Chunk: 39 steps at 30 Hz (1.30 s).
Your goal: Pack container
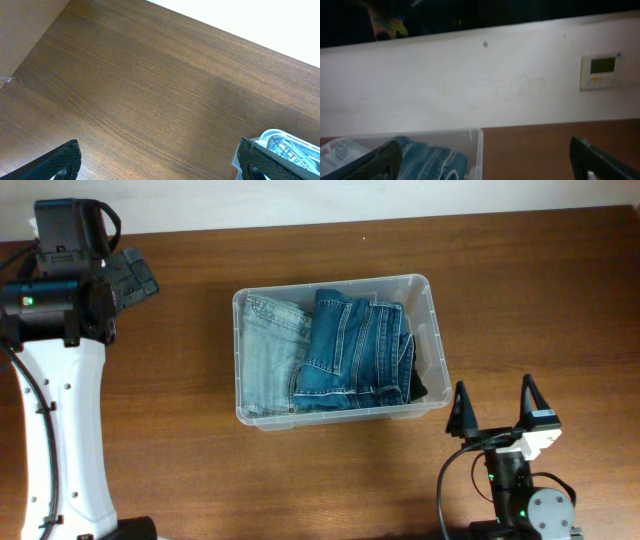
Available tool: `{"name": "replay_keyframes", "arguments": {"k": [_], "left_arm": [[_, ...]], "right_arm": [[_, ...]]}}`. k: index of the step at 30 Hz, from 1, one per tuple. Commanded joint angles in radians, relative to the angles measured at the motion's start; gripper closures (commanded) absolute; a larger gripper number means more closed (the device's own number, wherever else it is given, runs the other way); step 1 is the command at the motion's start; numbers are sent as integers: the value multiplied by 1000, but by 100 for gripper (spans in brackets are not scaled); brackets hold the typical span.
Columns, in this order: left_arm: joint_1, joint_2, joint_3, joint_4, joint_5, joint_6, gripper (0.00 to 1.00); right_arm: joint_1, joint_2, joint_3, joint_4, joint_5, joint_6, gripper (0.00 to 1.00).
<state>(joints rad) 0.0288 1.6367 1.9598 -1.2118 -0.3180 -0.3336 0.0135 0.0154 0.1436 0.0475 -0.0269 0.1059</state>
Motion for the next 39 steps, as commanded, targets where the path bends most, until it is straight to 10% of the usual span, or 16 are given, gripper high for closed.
{"name": "replay_keyframes", "arguments": {"k": [1, 39], "left_arm": [[4, 2, -2, 2, 0, 5, 1], [4, 2, -2, 2, 0, 5, 1]], "right_arm": [[-9, -12, -37, 19, 13, 6, 1], [-9, -12, -138, -127, 58, 3, 1]]}}
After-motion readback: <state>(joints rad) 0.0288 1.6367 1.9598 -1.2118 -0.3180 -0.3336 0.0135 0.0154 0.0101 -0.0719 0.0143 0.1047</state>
